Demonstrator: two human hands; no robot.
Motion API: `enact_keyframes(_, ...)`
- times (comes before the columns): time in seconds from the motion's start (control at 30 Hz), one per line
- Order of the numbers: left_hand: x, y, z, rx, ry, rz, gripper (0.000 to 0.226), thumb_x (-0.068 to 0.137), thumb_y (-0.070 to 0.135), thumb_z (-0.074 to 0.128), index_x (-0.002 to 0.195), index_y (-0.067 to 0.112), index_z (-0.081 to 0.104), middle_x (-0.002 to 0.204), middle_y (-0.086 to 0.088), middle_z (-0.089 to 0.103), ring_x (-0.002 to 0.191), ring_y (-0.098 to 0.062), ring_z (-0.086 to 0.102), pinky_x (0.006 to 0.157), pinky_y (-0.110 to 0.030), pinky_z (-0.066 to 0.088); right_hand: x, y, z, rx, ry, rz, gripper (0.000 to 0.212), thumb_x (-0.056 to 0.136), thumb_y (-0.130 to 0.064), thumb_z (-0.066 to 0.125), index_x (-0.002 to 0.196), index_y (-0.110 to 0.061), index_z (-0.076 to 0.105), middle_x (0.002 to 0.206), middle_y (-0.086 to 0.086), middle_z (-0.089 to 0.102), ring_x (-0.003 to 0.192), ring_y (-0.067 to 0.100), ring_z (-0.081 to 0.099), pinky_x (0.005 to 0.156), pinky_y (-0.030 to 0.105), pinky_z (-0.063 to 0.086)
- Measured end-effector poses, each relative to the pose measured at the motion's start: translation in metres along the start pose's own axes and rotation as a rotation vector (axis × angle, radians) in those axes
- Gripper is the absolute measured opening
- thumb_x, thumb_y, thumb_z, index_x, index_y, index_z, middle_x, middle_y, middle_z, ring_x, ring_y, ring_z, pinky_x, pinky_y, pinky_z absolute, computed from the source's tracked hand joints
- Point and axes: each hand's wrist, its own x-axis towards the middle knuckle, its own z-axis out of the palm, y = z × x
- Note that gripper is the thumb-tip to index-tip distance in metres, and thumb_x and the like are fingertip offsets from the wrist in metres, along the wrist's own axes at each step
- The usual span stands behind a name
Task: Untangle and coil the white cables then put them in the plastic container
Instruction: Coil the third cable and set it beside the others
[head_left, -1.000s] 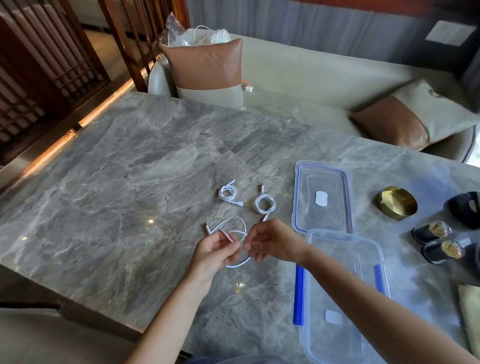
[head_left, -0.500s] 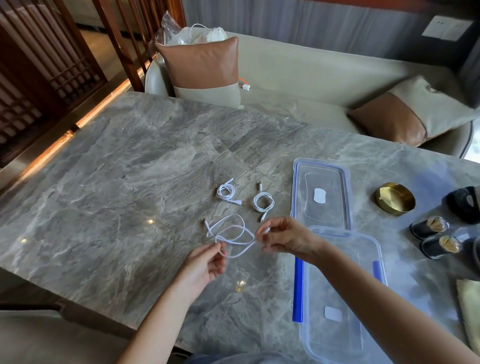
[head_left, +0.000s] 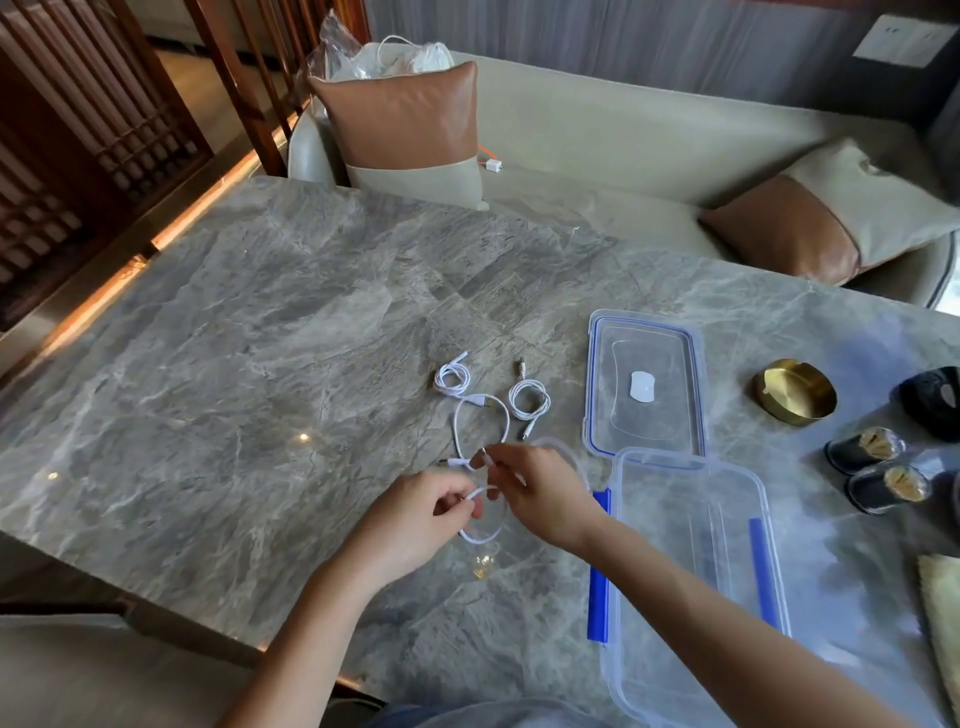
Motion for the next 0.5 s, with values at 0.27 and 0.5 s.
enact_keyframes(0.27, 0.000, 0.001, -0.006, 0.013, 0.193, 0.228, 0.018, 0.078, 0.013, 0.067, 0.079, 0.030, 0.063, 0.077, 0.011, 0.059, 0.071, -0.006, 0.056, 0.060, -0.017, 0.042, -0.006, 0.008, -0.017, 0.774, -0.383, 0.198, 0.012, 0.093, -0.007, 0.053, 0.104, -0.010, 0.049, 0.071, 0.000, 0.067, 0.064, 0.014, 0.059, 0.059, 0.019, 0.047)
enact_keyframes(0.5, 0.002, 0.001, 0.000, -0.105, 0.239, 0.213, 0.012, 0.083, 0.013, 0.065, 0.084, 0.025, 0.066, 0.084, 0.012, 0.067, 0.078, -0.007, 0.063, 0.061, -0.025, 0.050, -0.009, 0.007, -0.017, 0.836, -0.302, 0.170, 0.018, 0.094, -0.012, 0.052, 0.079, -0.015, 0.061, 0.066, -0.002, 0.066, 0.057, 0.007, 0.058, 0.054, 0.014, 0.045)
